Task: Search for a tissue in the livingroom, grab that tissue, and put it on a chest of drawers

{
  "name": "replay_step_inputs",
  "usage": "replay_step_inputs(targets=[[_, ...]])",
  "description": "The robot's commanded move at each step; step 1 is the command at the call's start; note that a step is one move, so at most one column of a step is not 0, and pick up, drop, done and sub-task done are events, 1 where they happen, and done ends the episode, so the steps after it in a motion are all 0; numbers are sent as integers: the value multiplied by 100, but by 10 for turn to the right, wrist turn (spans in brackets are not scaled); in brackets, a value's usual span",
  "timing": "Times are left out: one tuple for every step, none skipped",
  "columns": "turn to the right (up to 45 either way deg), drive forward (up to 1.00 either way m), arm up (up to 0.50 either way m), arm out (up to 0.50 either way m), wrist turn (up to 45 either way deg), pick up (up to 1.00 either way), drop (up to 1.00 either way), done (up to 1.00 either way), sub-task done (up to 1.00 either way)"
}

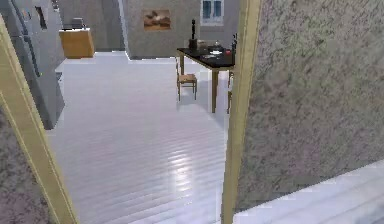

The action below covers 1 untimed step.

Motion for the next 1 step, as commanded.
replay_step_inputs(targets=[[0,100,0,0,0,0,0,0,0]])
